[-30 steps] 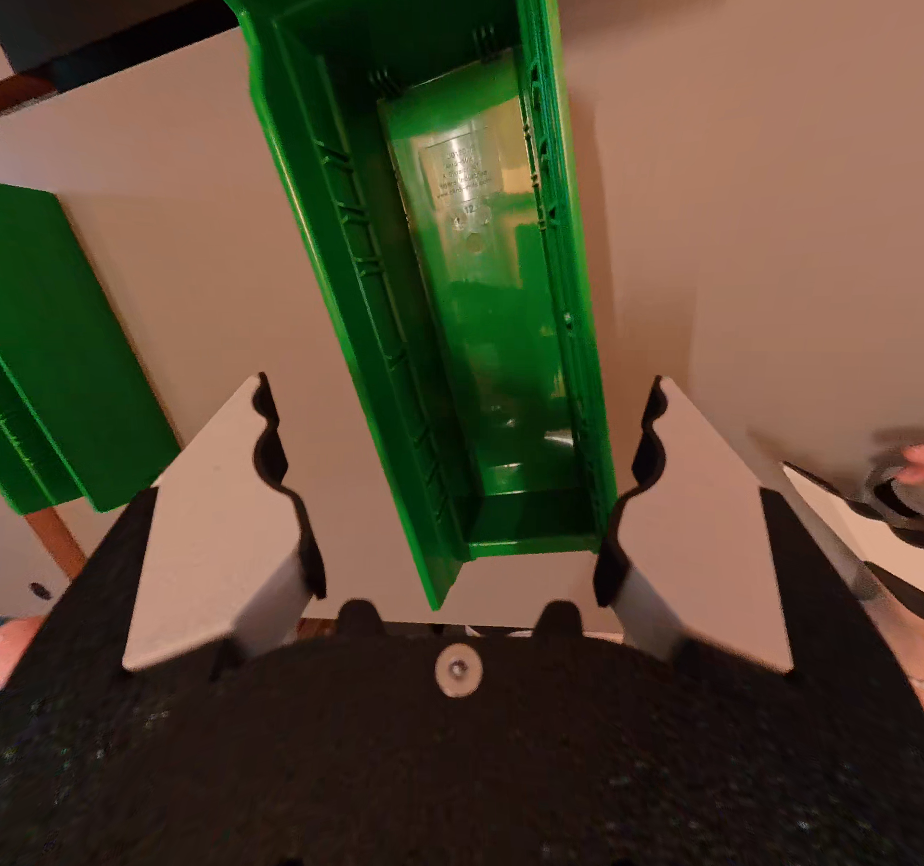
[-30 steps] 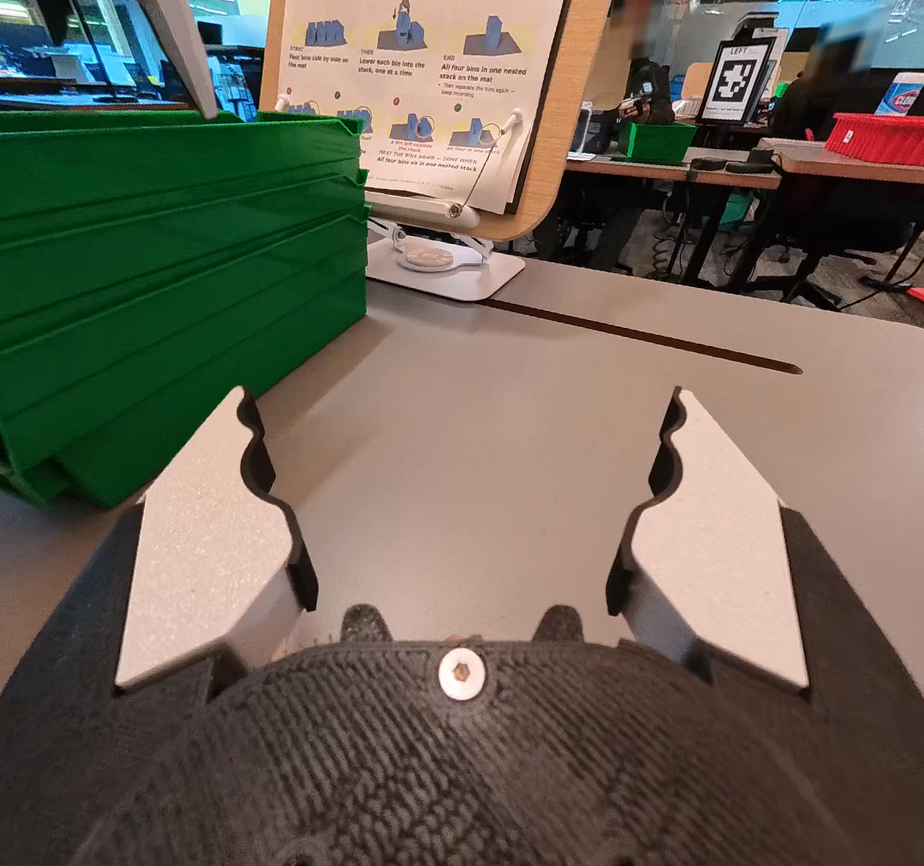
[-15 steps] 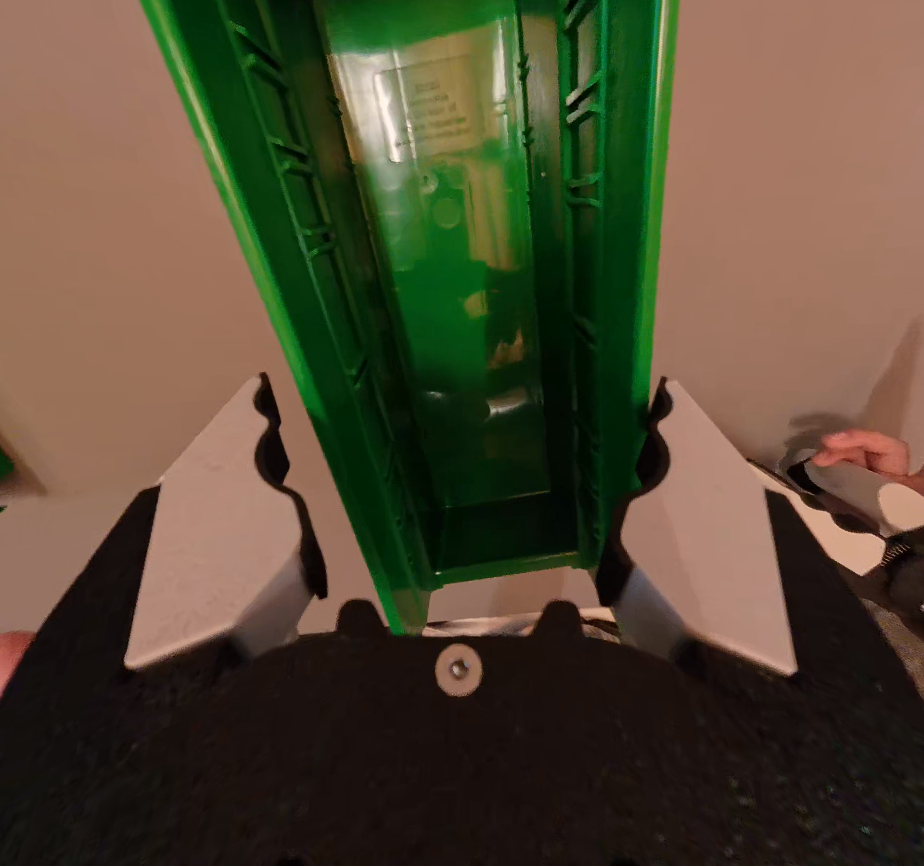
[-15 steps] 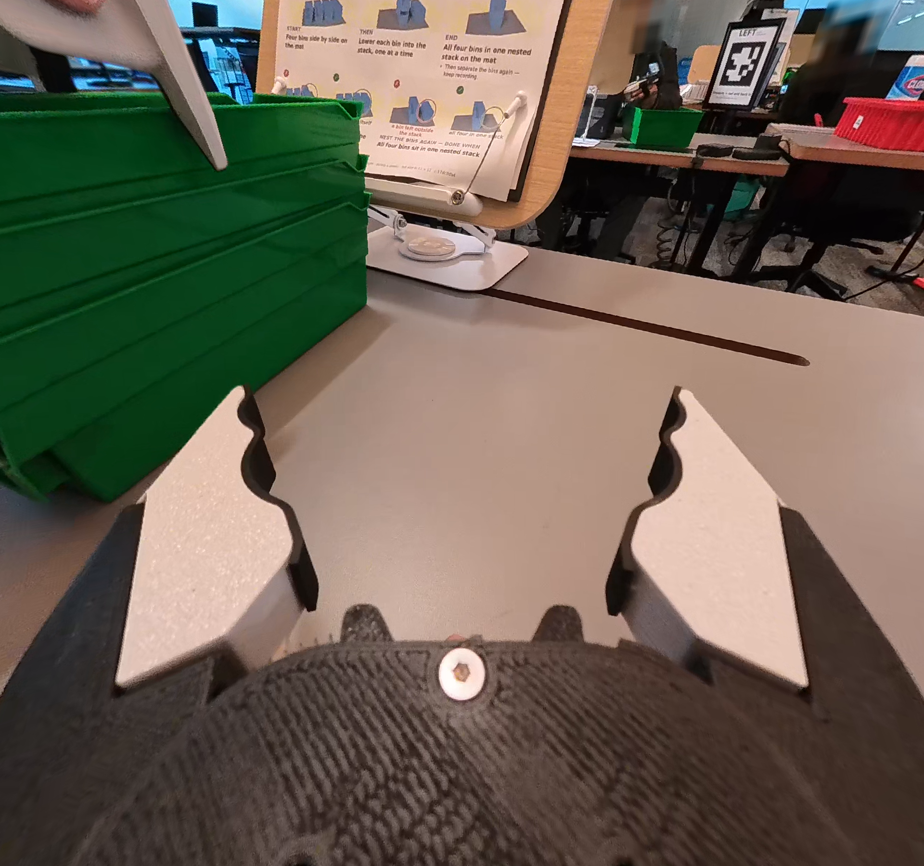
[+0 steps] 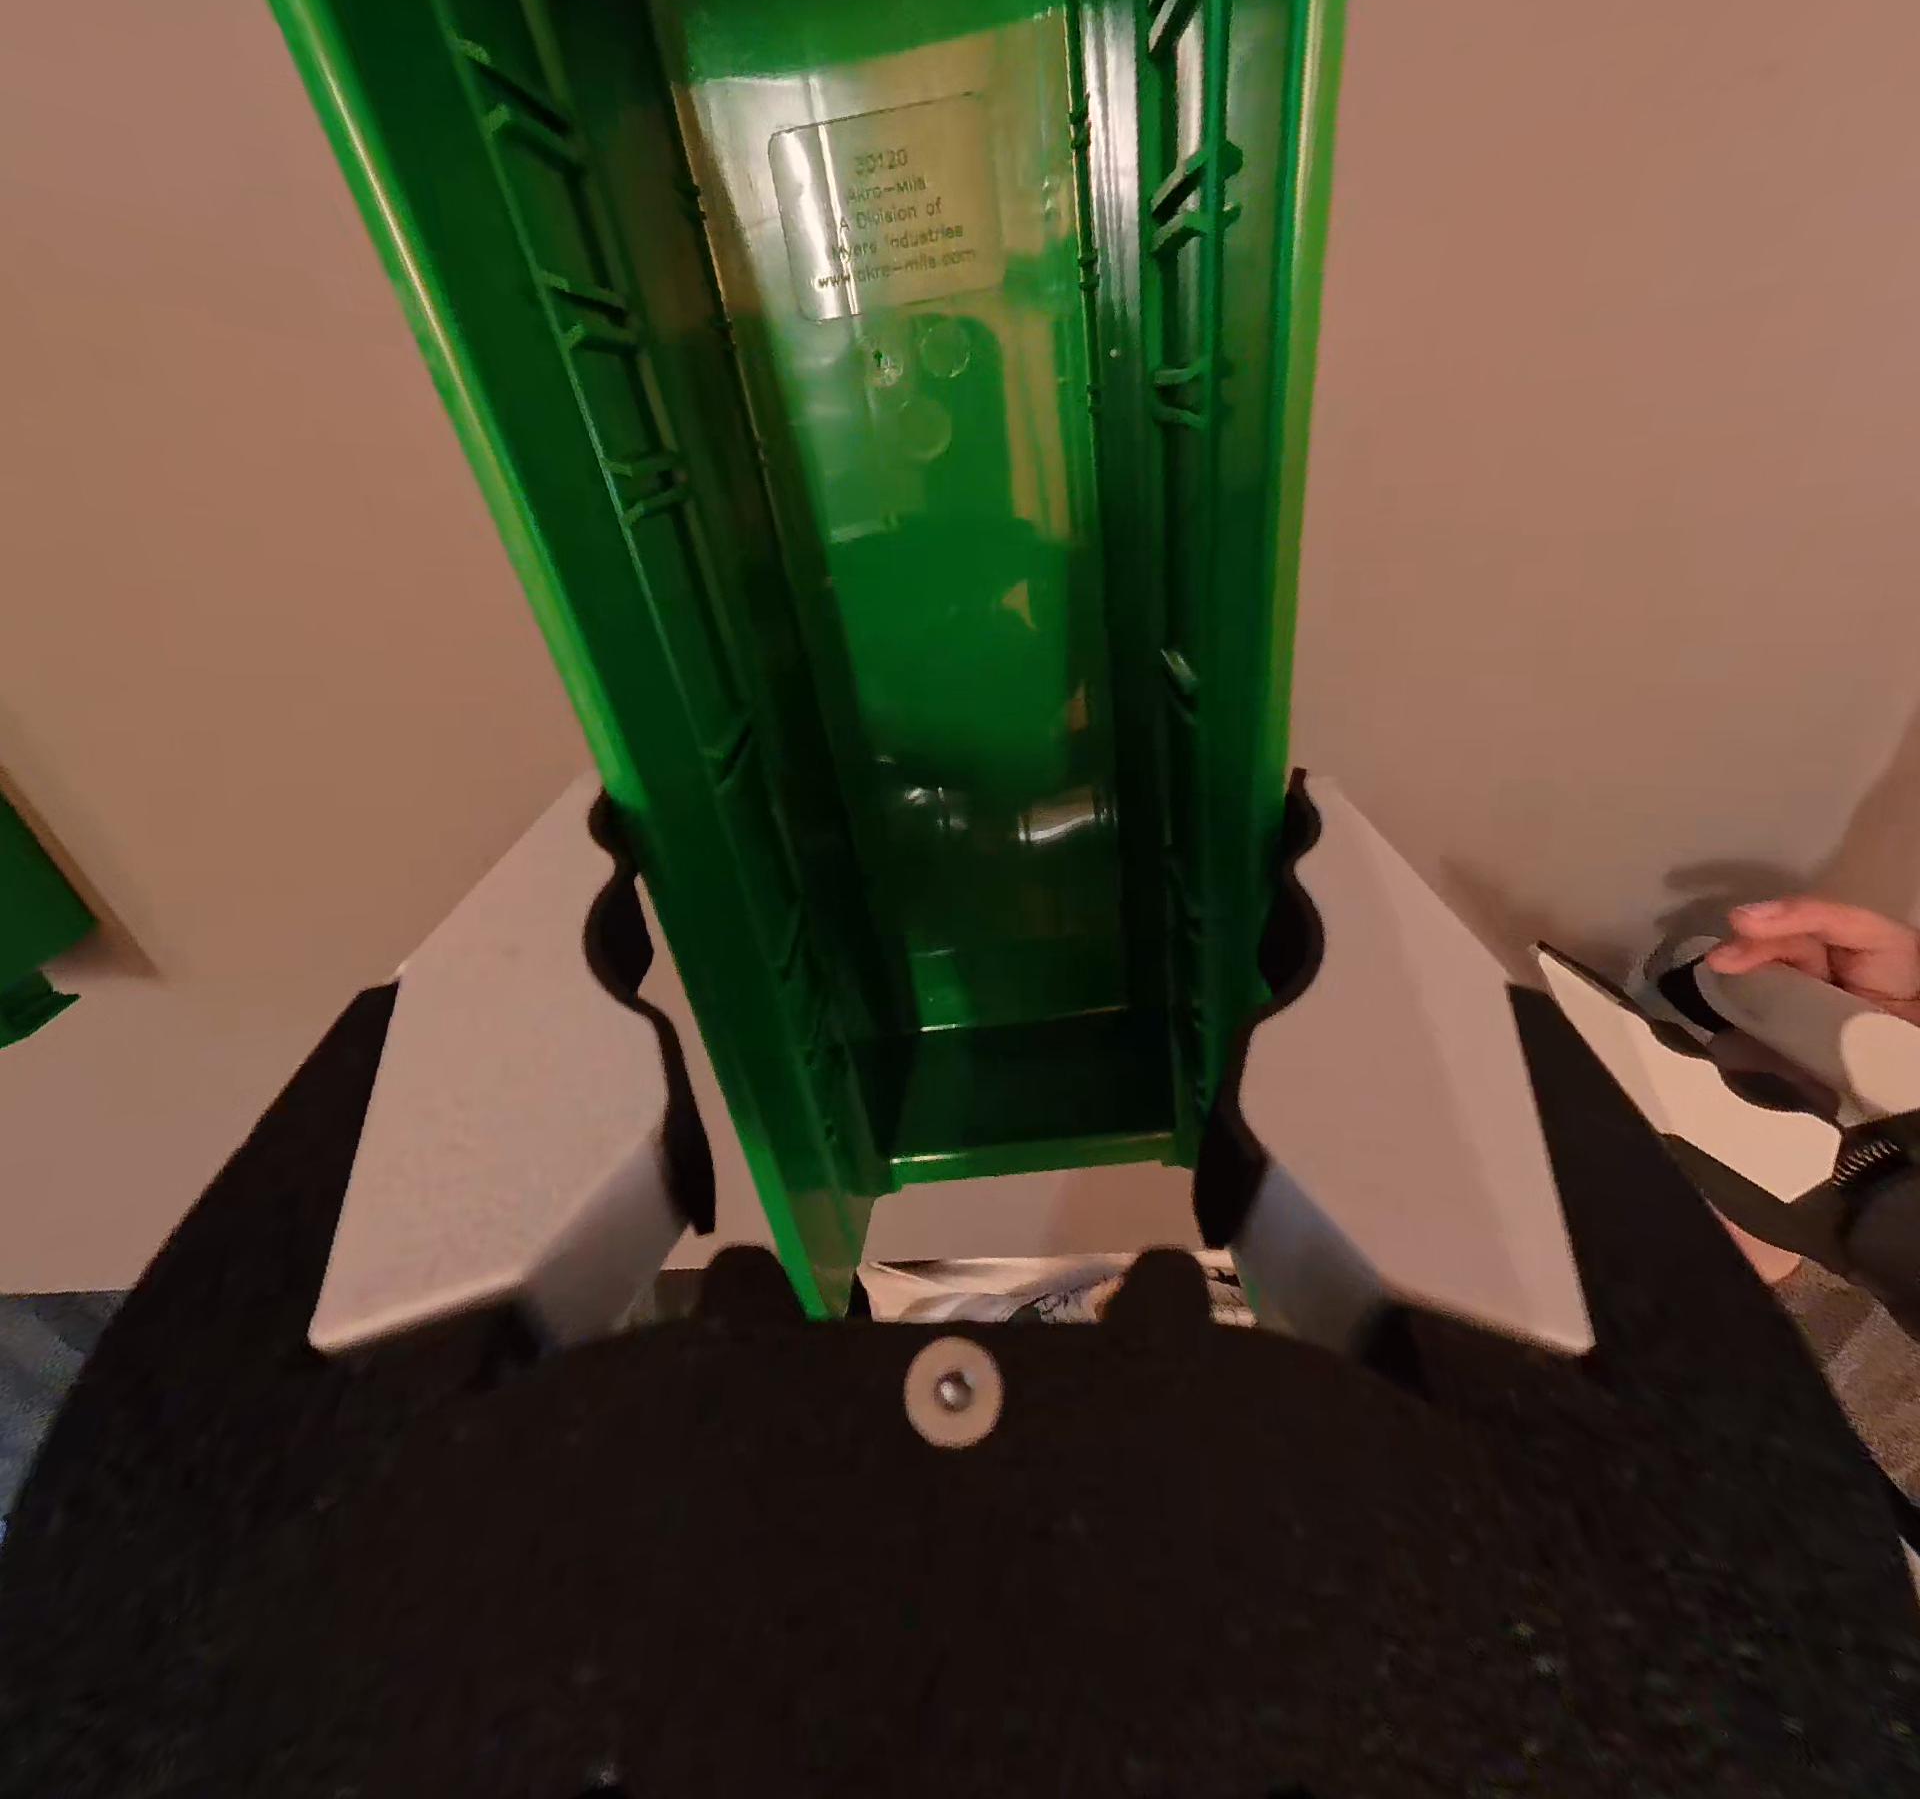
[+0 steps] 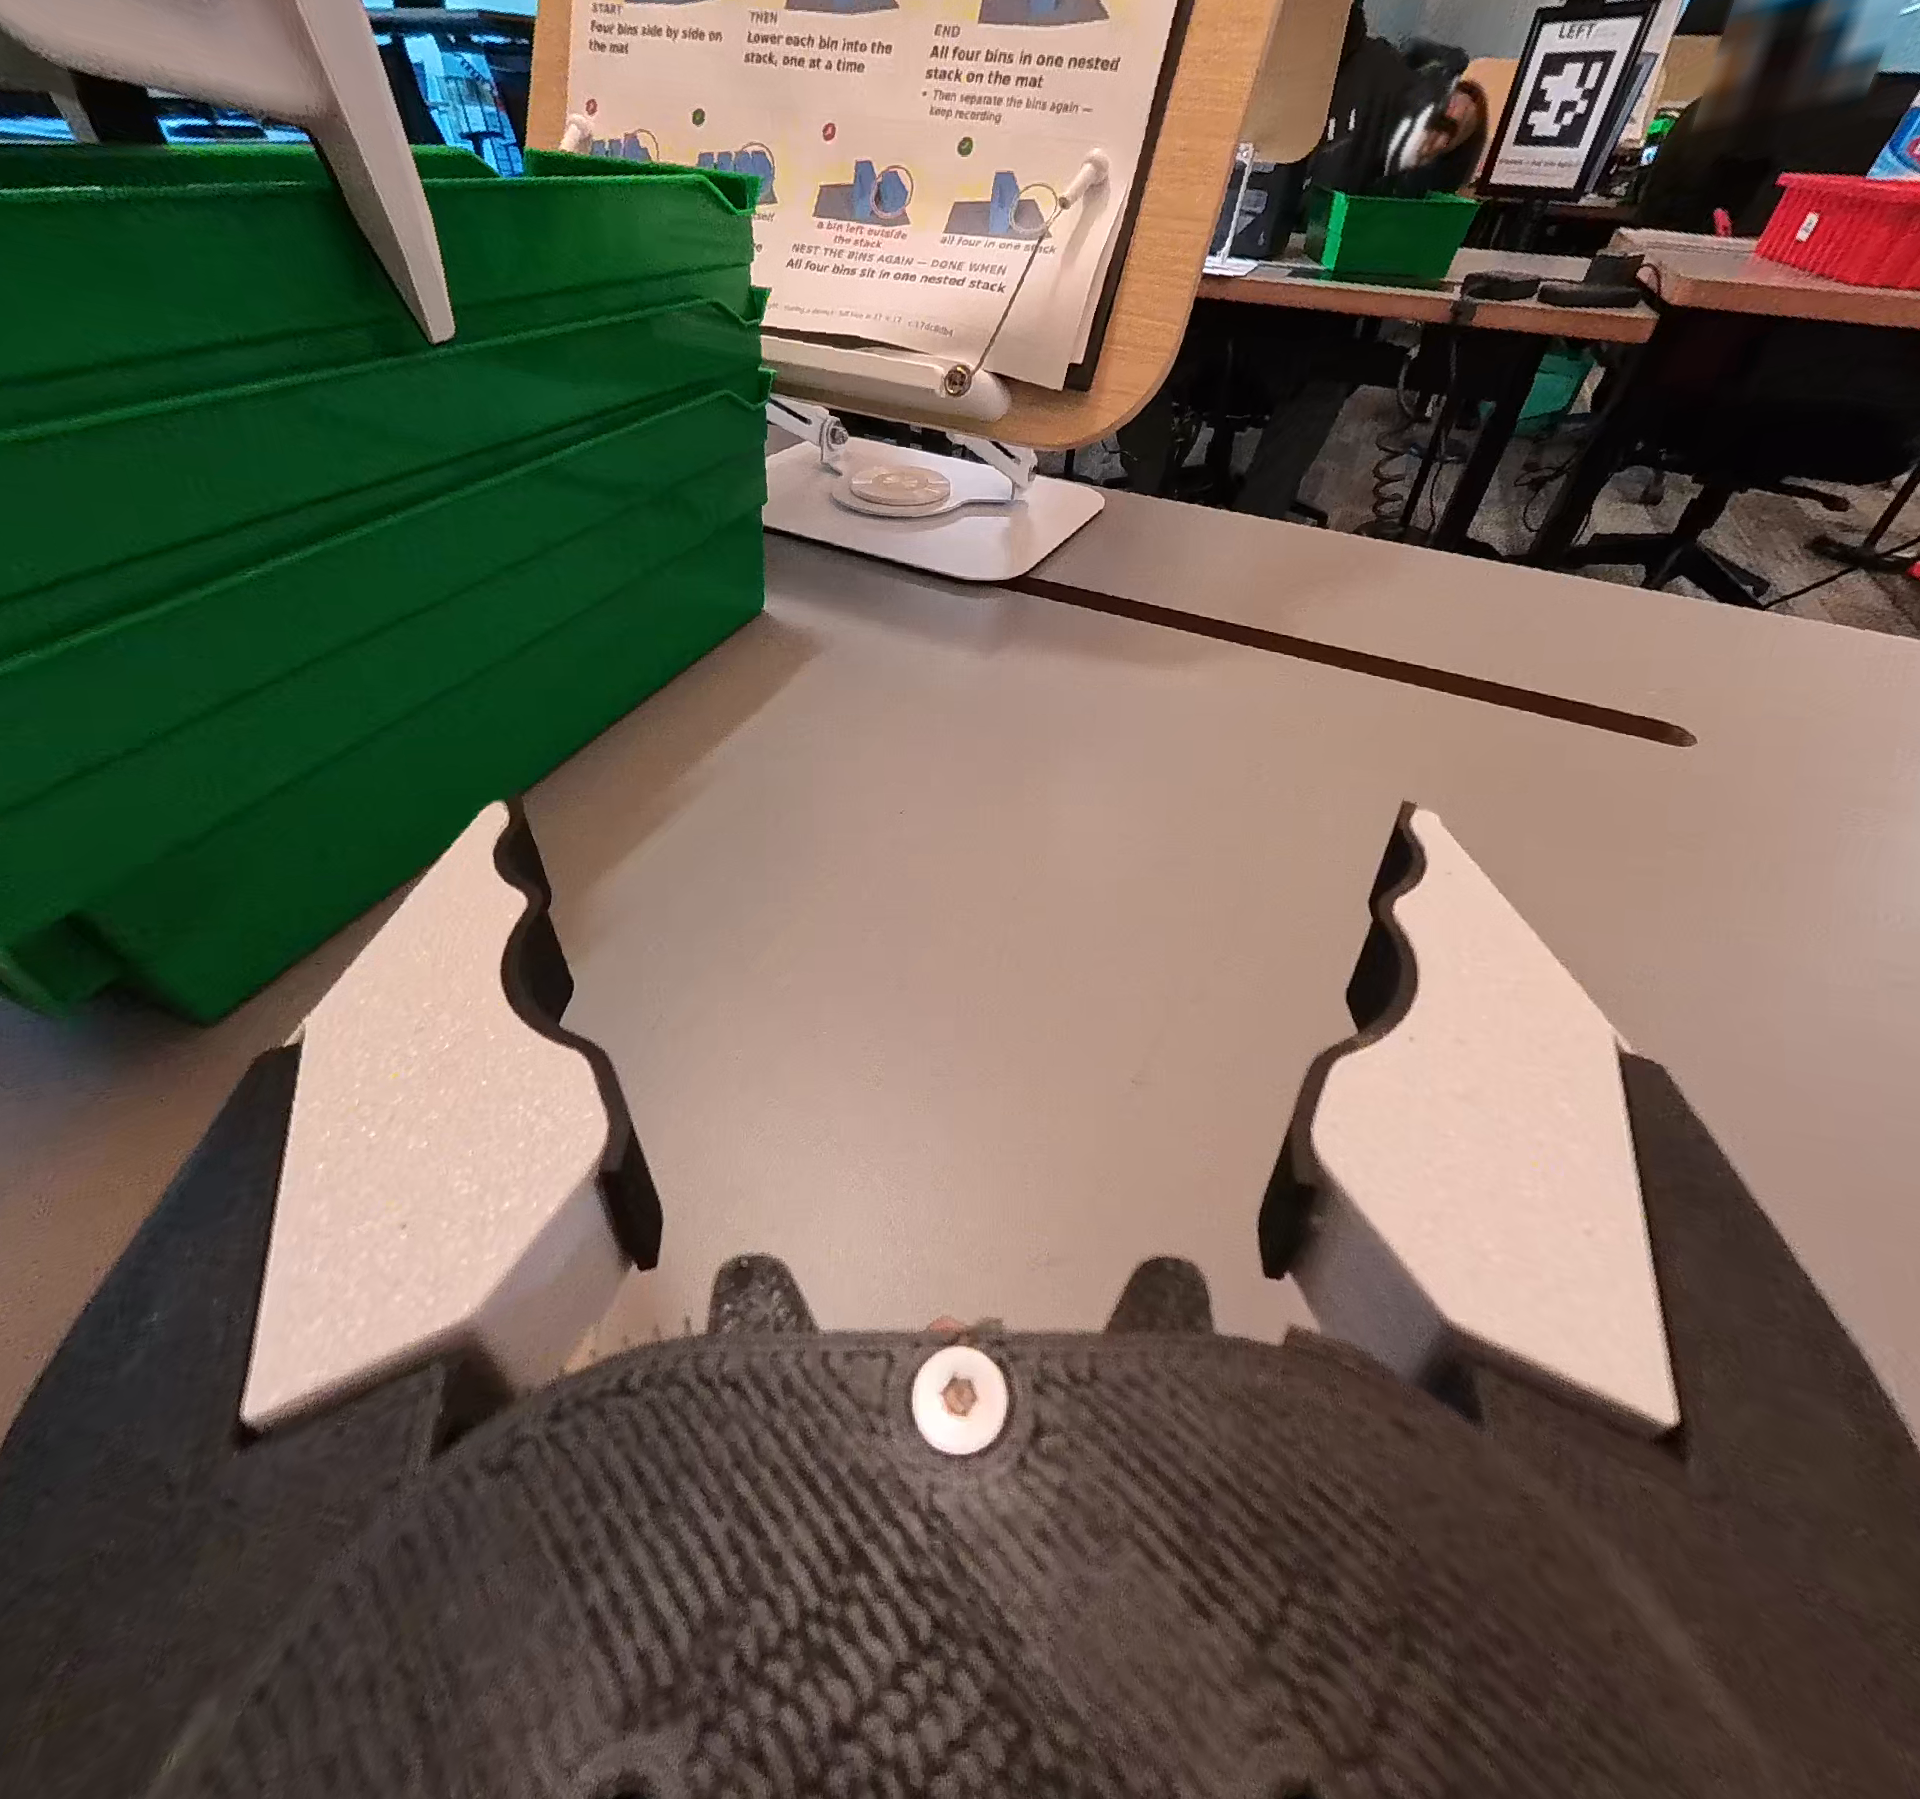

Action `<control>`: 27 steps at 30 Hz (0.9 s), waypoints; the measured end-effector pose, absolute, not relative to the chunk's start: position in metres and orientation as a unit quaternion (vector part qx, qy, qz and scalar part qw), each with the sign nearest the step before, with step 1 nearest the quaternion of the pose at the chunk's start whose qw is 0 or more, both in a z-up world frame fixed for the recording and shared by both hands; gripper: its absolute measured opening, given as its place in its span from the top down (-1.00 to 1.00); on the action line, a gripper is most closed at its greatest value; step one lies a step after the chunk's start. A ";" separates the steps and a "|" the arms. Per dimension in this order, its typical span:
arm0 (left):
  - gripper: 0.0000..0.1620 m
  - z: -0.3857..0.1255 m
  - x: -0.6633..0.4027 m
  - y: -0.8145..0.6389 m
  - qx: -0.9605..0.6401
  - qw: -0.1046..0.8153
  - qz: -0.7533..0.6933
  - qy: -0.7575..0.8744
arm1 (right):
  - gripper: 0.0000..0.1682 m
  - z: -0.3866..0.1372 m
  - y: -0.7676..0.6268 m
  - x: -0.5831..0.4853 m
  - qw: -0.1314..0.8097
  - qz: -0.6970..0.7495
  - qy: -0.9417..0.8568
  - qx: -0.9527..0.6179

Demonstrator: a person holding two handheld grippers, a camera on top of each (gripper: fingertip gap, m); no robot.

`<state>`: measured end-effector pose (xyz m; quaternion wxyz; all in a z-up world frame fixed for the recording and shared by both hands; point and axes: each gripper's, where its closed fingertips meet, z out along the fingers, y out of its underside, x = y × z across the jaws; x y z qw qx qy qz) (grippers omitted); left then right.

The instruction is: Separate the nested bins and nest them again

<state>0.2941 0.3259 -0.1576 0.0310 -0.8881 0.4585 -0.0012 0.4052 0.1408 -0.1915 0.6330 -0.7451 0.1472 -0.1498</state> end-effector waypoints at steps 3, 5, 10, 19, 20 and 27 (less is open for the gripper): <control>-0.45 -0.157 0.294 0.326 -0.888 0.033 0.002 0.458 | -0.81 -0.191 0.141 0.405 0.635 -0.149 0.149 -0.744; -0.45 -0.157 0.292 0.327 -0.890 0.033 0.008 0.454 | -0.81 -0.192 0.141 0.405 0.634 -0.148 0.149 -0.745; -0.40 -0.153 0.291 0.328 -0.882 0.050 0.044 0.467 | -0.80 -0.192 0.141 0.405 0.634 -0.145 0.149 -0.745; -0.20 -0.153 0.286 0.330 -0.864 0.027 0.055 0.500 | -0.80 -0.193 0.140 0.406 0.633 -0.141 0.151 -0.746; -0.19 -0.152 0.285 0.331 -0.860 0.024 0.058 0.506 | -0.80 -0.192 0.140 0.406 0.634 -0.141 0.152 -0.745; -0.17 -0.147 0.281 0.332 -0.864 0.005 0.054 0.501 | -0.80 -0.192 0.139 0.407 0.634 -0.139 0.153 -0.745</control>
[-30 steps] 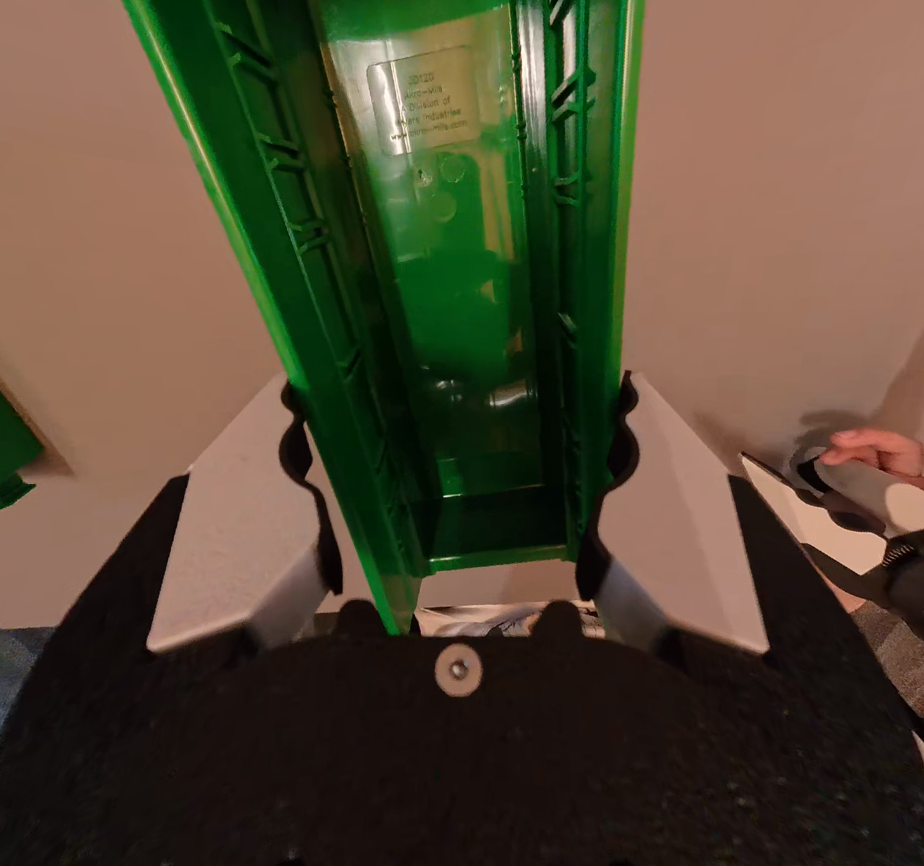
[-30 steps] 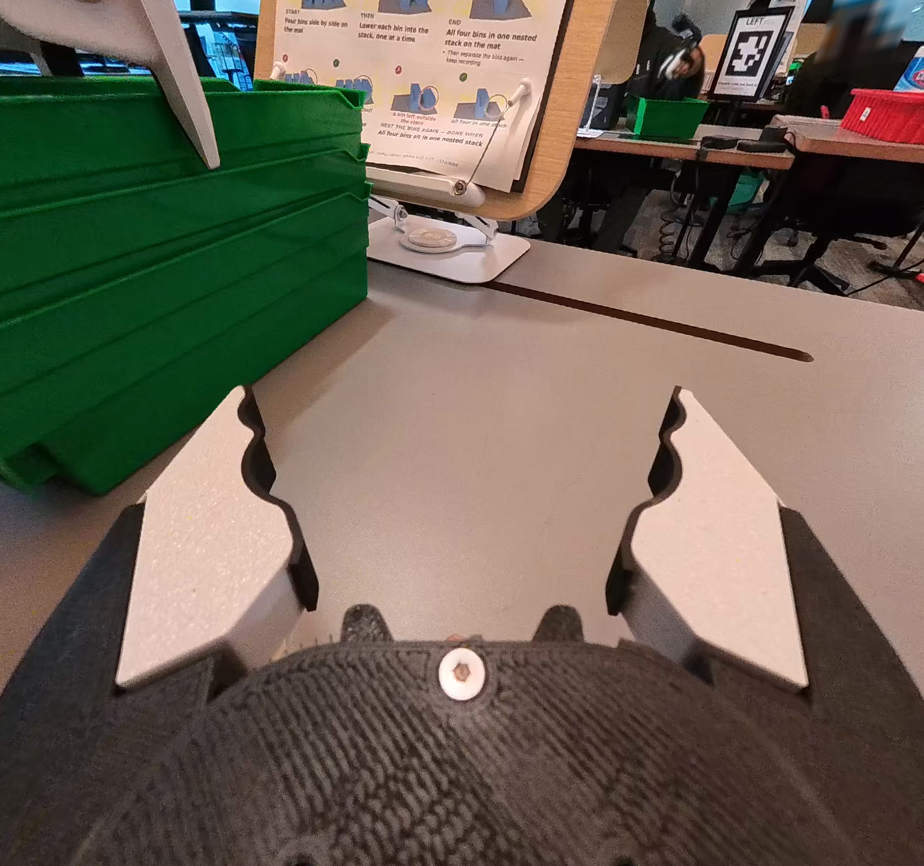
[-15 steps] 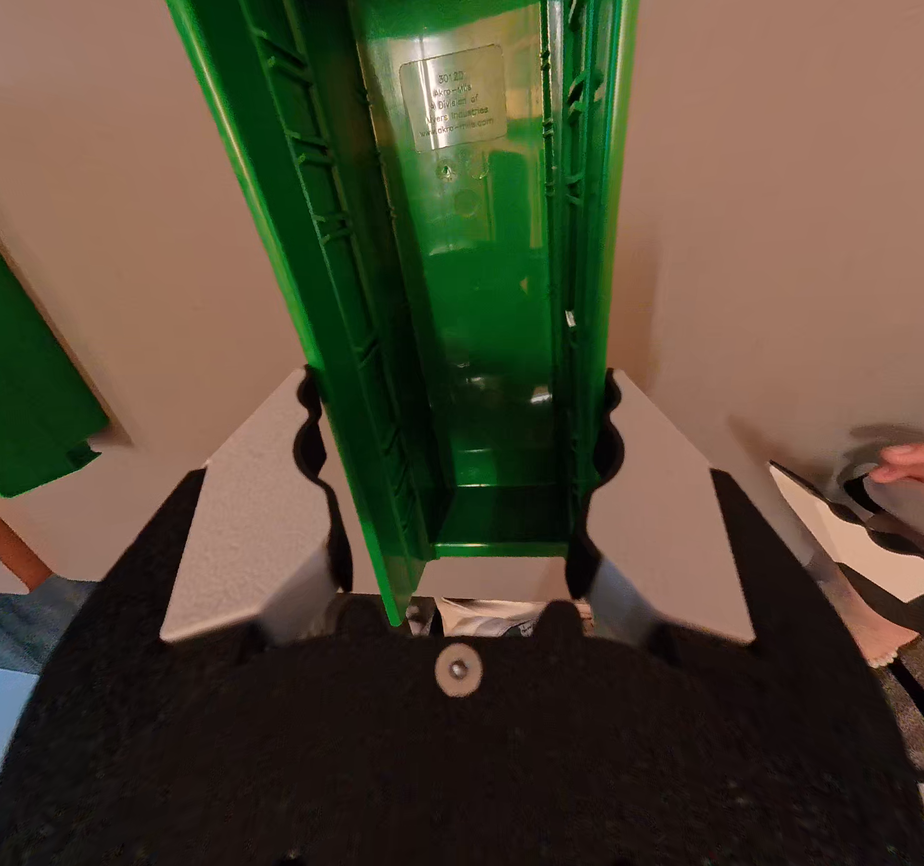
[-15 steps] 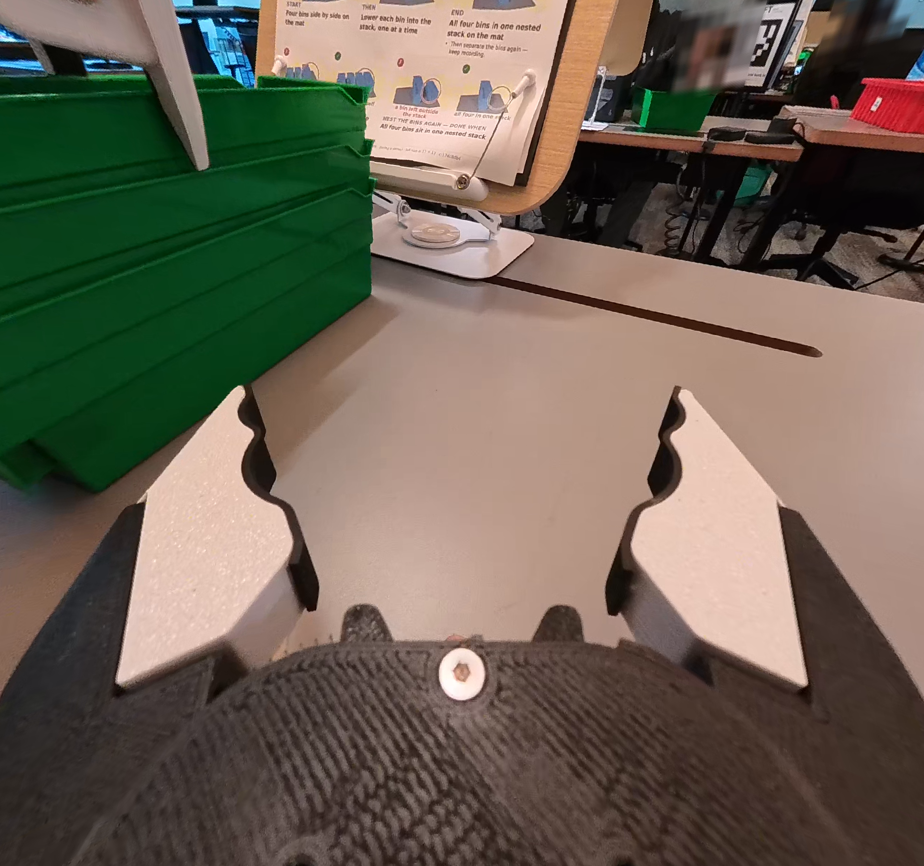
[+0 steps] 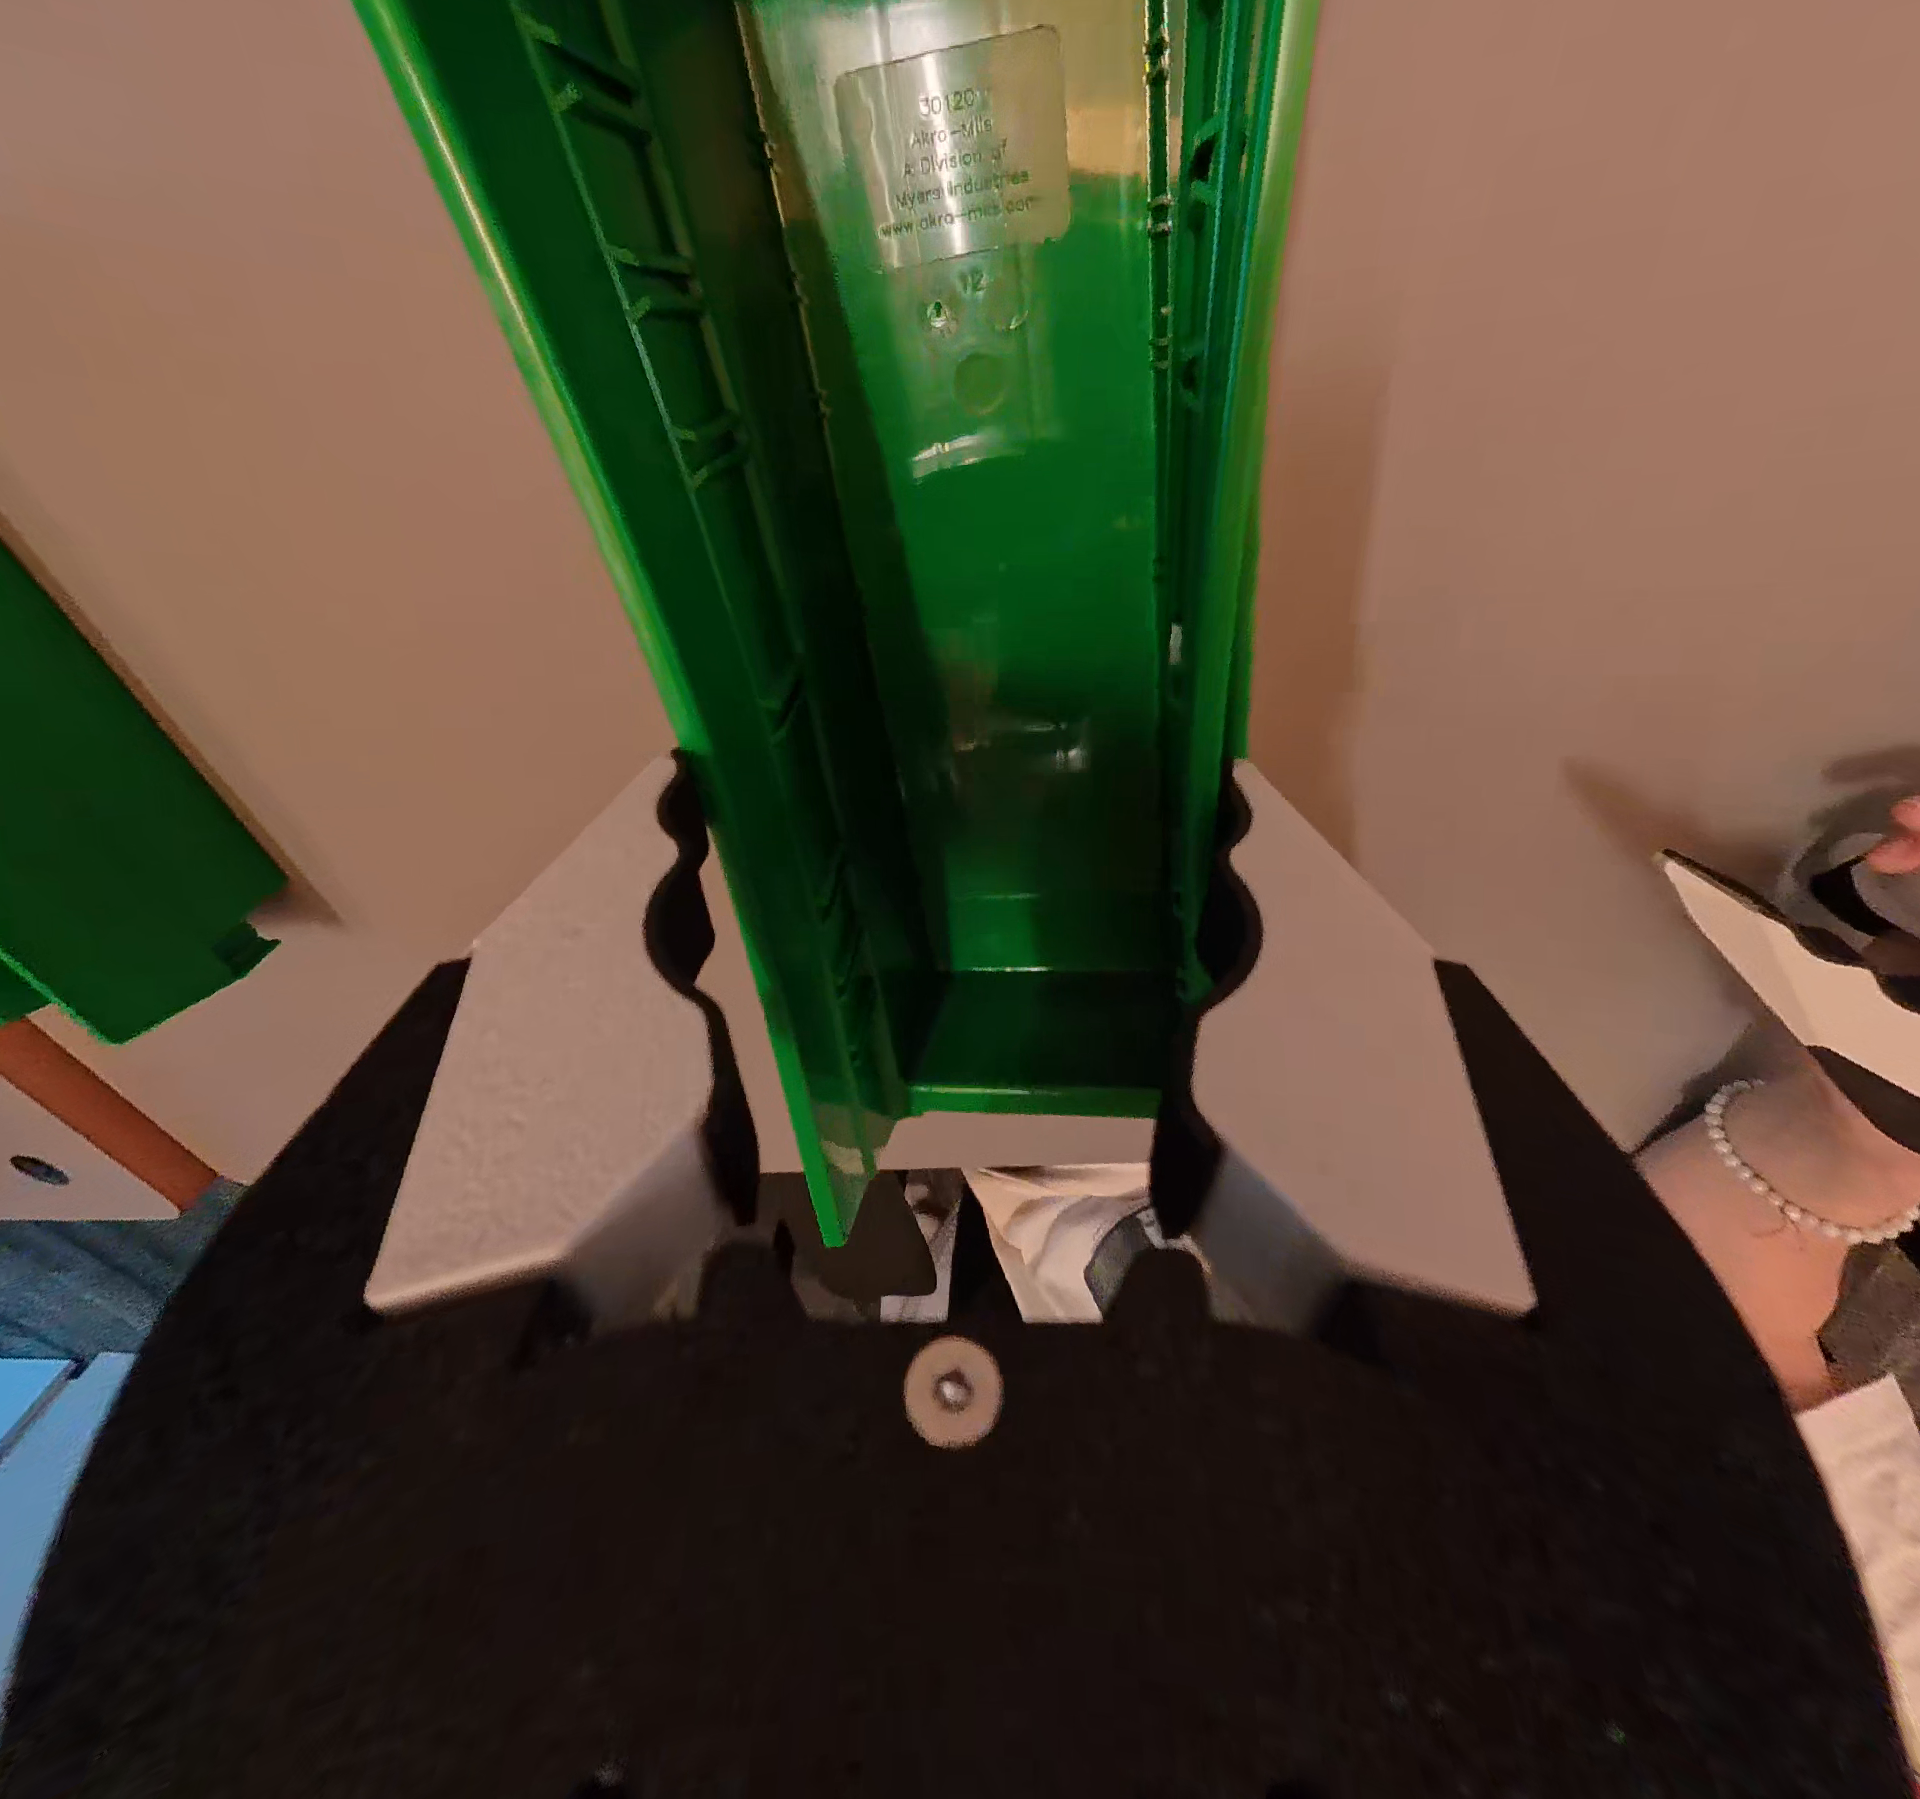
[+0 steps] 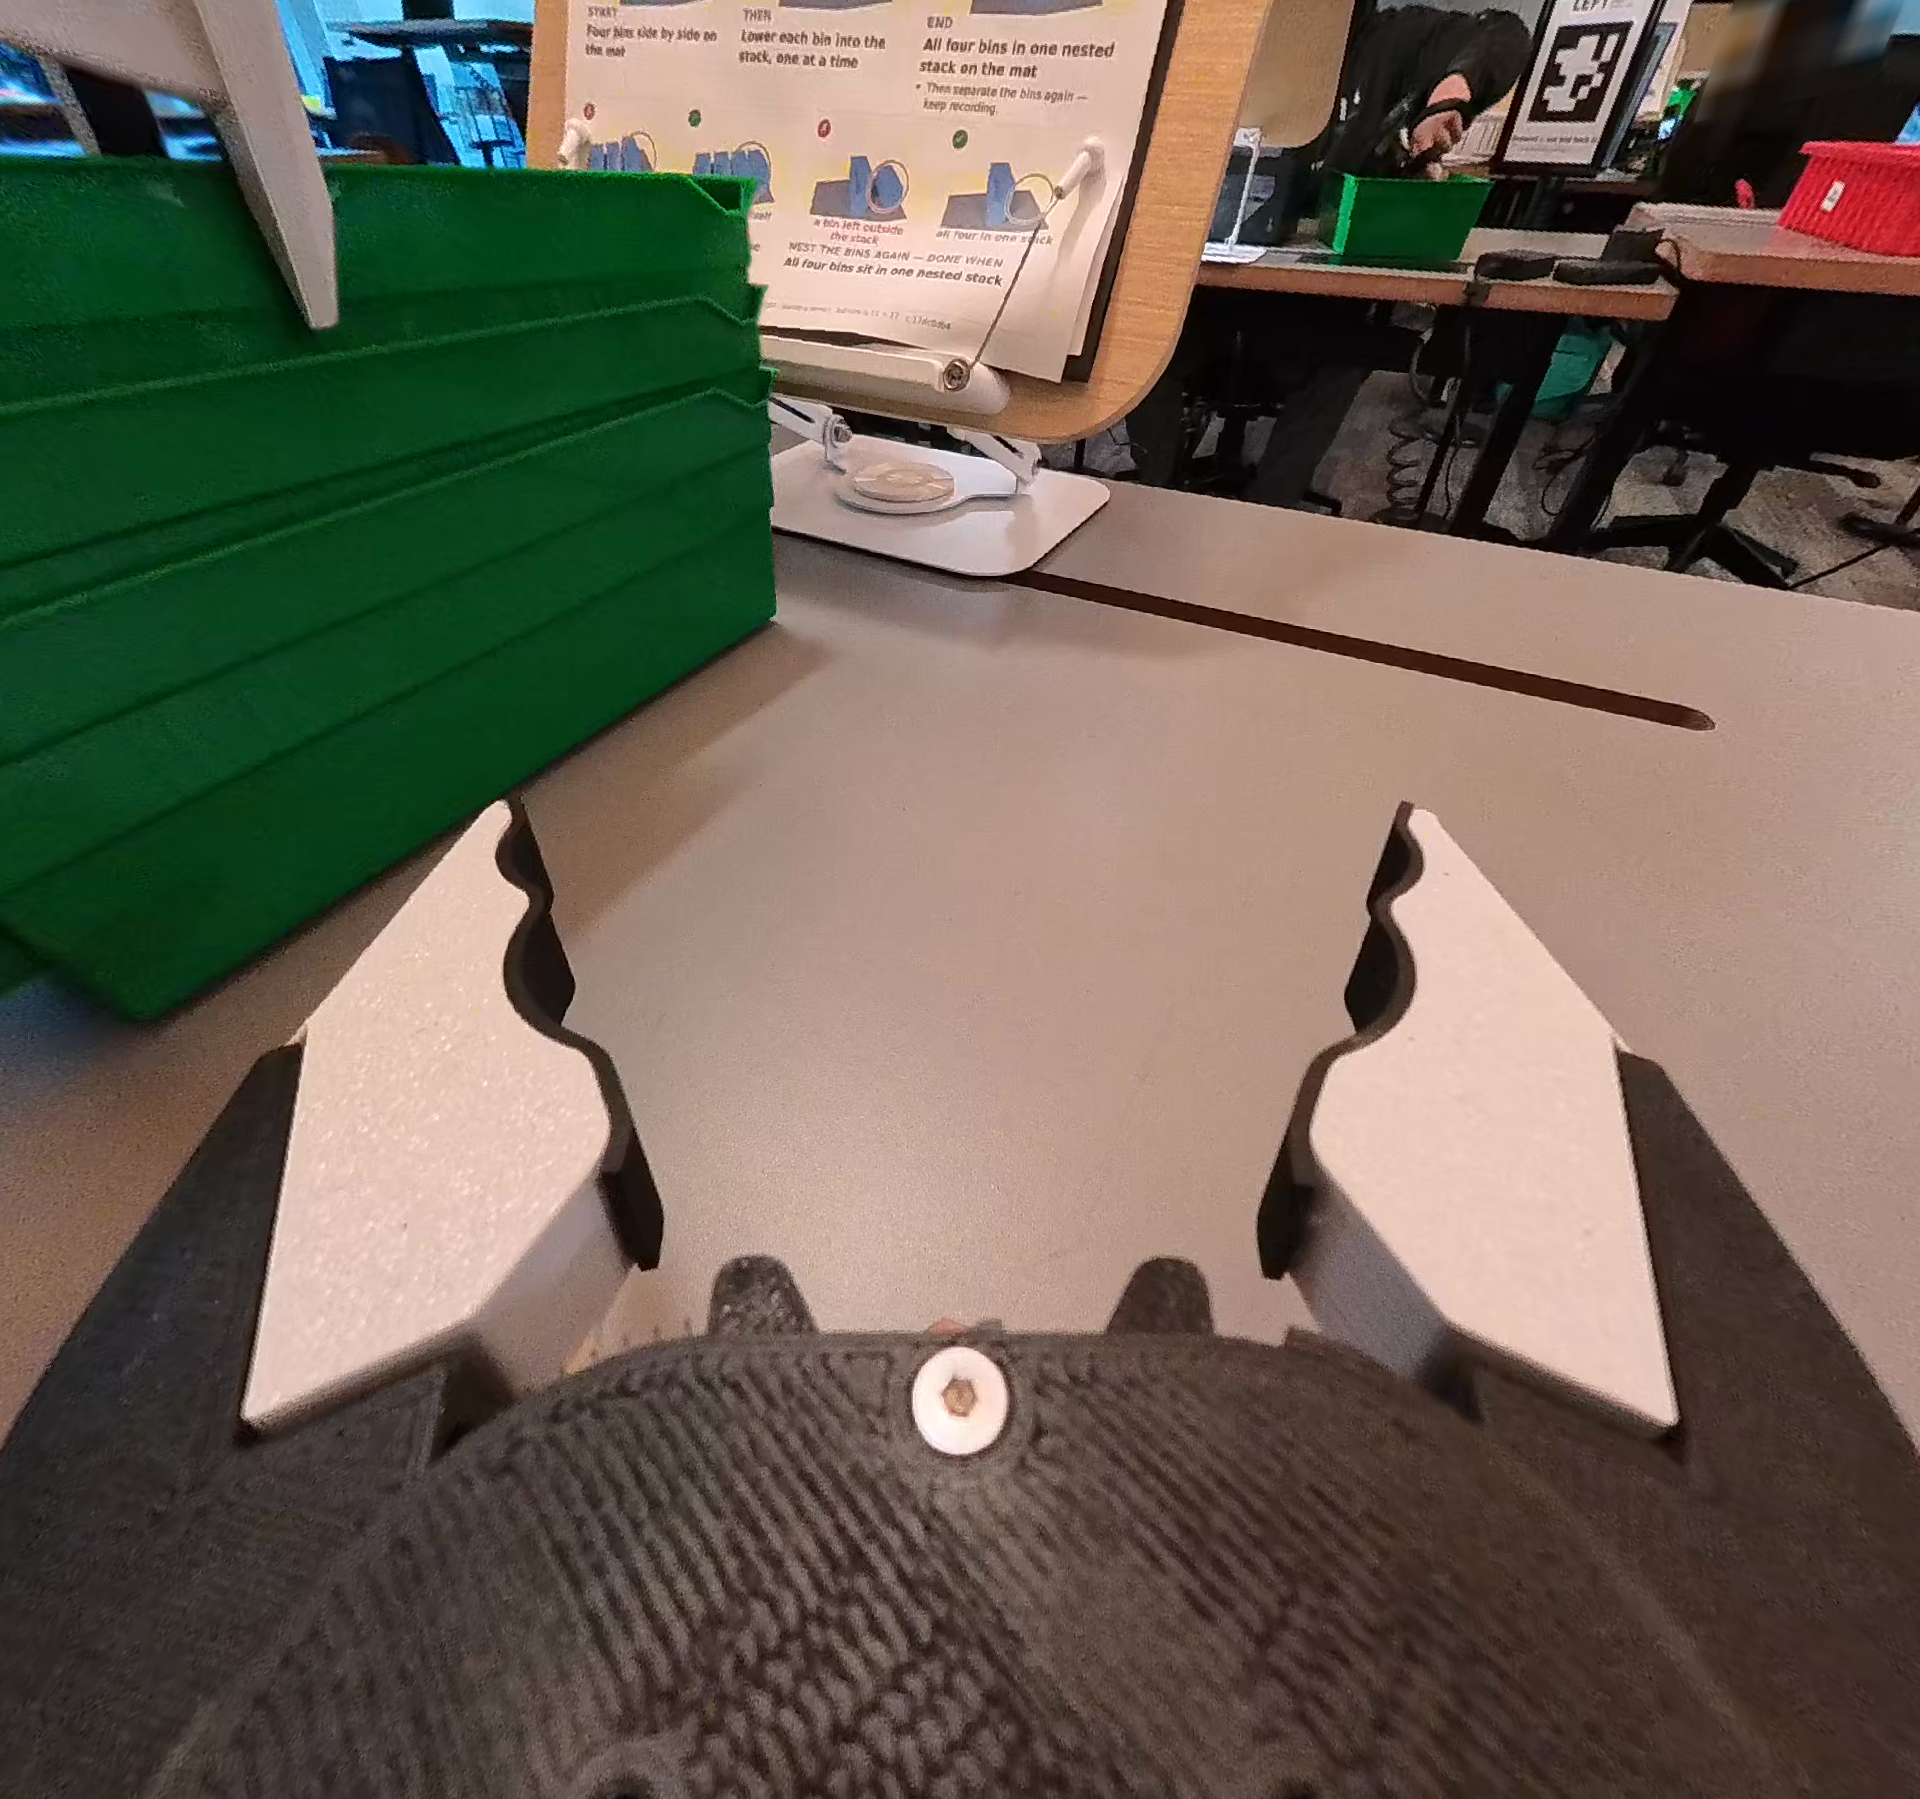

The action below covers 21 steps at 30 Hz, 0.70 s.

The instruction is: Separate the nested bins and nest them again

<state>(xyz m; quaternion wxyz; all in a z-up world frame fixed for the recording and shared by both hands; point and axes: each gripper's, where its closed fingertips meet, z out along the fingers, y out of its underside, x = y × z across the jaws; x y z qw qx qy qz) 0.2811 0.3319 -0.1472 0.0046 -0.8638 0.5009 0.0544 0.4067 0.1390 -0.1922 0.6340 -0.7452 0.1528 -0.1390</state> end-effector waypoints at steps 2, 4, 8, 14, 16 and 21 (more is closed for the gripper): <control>-0.17 -0.144 0.281 0.331 -0.865 0.003 0.051 0.500 | -0.80 -0.193 0.139 0.406 0.633 -0.138 0.152 -0.746; -0.17 -0.139 0.281 0.331 -0.863 0.002 0.052 0.502 | -0.80 -0.193 0.140 0.406 0.632 -0.139 0.151 -0.748; -0.16 -0.115 0.286 0.330 -0.866 0.014 0.041 0.498 | -0.80 -0.194 0.140 0.405 0.631 -0.138 0.150 -0.749; -0.14 -0.076 0.288 0.334 -0.861 0.038 0.044 0.506 | -0.80 -0.195 0.141 0.403 0.629 -0.138 0.146 -0.751; -0.15 -0.061 0.289 0.337 -0.862 0.043 0.030 0.504 | -0.80 -0.195 0.141 0.403 0.628 -0.138 0.145 -0.752; -0.17 -0.018 0.279 0.357 -0.867 0.057 -0.007 0.494 | -0.80 -0.194 0.139 0.405 0.631 -0.134 0.151 -0.749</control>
